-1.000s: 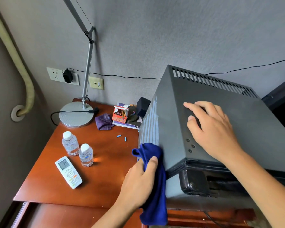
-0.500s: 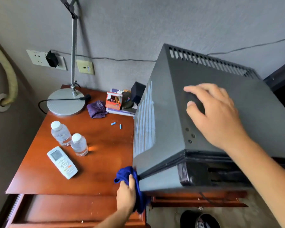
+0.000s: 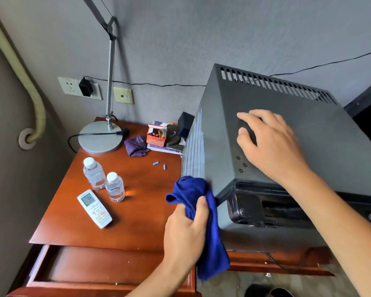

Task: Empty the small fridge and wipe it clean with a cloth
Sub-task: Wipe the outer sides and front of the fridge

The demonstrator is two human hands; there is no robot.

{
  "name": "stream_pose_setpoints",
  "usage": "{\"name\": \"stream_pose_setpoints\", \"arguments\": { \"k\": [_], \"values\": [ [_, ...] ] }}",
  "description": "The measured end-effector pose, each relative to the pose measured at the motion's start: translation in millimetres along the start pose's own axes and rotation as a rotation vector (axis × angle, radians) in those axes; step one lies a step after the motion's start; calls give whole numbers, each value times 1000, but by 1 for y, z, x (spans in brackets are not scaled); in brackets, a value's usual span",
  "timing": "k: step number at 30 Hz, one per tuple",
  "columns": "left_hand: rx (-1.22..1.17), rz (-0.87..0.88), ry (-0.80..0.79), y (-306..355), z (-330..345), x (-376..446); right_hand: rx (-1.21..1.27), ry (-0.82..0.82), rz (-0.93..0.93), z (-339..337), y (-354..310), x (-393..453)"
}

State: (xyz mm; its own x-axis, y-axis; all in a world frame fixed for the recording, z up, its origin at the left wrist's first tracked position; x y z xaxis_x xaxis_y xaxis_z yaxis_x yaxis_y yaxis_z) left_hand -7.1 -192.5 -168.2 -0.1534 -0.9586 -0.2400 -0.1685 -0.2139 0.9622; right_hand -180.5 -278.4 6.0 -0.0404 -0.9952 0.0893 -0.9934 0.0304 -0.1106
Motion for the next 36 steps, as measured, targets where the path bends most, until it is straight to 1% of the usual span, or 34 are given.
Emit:
{"name": "stream_pose_setpoints", "arguments": {
  "k": [1,3,7,9,12,16,19,22,25,28,32,34,36],
  "values": [
    [50,40,-13,12,-4,2,-10,-4,-4,0,0,0],
    [105,60,-44,20,-10,13,-17,-5,-11,0,-1,-1],
    [168,30,-66,26,-16,45,-29,1,-10,1,-2,-3],
    [197,12,-76,37,-17,76,-34,1,-15,1,-2,-3],
    [216,44,-57,55,-15,143,-39,-10,-20,-1,-3,-2],
    [290,58,-16,87,-9,262,-20,-14,-14,-3,-2,2],
    [331,29,-59,115,-9,336,6,-17,-12,-4,0,4],
    [361,-7,-96,118,-8,372,21,-29,-6,-4,1,6],
    [352,-4,-101,111,-7,362,28,-36,-4,-3,-1,8],
    [381,1,-92,92,-7,319,34,-20,-5,-3,-2,7],
    [492,62,-133,40,-10,202,10,-5,-10,-1,-3,5],
    [449,8,-169,8,-12,128,-7,-7,-11,0,-4,3],
    [413,-130,-228,-19,-12,61,-14,-7,-10,0,-4,2]
  ]
}}
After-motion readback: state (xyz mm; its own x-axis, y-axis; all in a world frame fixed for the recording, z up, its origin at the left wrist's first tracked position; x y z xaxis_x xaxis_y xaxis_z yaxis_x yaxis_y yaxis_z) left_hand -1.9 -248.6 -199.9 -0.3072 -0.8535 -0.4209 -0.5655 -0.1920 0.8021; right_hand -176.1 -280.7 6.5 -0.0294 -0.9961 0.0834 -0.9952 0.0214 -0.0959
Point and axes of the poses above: each hand's wrist, its own x-axis towards the middle knuckle, its own z-axis out of the palm, y = z × x, the point moved 3 cm from there along x, towards the middle knuckle, and after that the axes turned 11 degrees about -y, right-handed, at the moved point
